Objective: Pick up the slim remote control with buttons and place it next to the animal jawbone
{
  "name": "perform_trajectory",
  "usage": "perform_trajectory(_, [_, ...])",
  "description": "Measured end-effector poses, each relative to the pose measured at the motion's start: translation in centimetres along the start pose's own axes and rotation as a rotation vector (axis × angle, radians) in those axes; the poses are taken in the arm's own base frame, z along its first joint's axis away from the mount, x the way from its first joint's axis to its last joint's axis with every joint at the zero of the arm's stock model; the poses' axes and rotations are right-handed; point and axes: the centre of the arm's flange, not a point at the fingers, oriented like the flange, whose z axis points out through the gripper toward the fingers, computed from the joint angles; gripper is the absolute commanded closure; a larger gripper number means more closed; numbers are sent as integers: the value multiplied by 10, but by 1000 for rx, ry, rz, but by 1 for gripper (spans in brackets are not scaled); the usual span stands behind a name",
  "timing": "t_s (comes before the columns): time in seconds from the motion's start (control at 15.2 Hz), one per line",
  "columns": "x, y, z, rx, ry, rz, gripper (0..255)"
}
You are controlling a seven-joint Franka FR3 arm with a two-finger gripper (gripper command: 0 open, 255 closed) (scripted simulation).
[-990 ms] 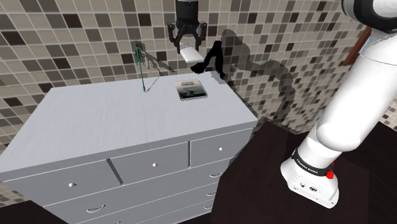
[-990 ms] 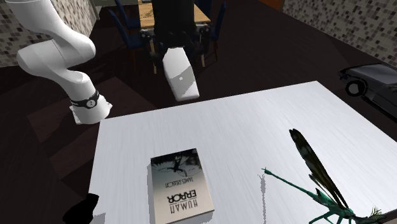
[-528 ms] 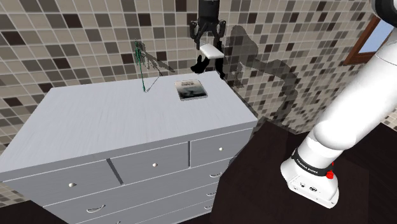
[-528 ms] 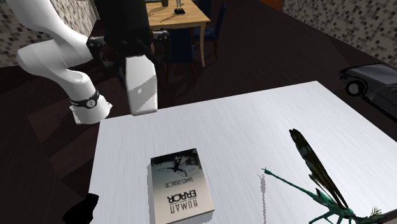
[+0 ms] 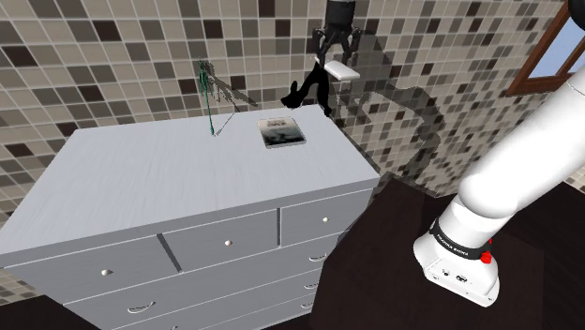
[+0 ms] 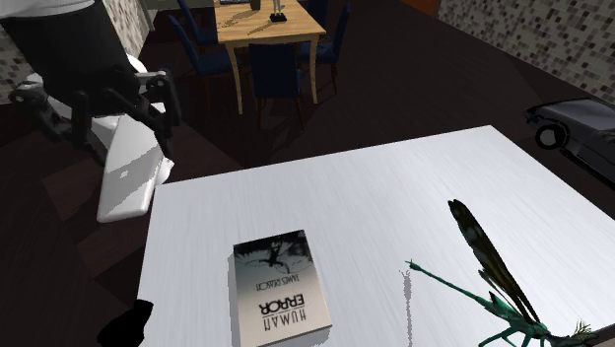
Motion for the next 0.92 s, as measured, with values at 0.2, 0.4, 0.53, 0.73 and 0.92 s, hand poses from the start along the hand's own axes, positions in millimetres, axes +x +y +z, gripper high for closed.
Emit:
perform_trajectory(0.2, [6, 28, 2, 0, 0, -1, 255])
perform_trajectory(0.4, [6, 31, 14, 0, 0, -2, 255])
perform_trajectory(0.53, [7, 32, 25, 0, 0, -2, 255])
perform_trajectory(0.73, [8, 32, 41, 0, 0, -2, 255])
perform_trajectory(0.92, [8, 31, 57, 0, 0, -2, 255])
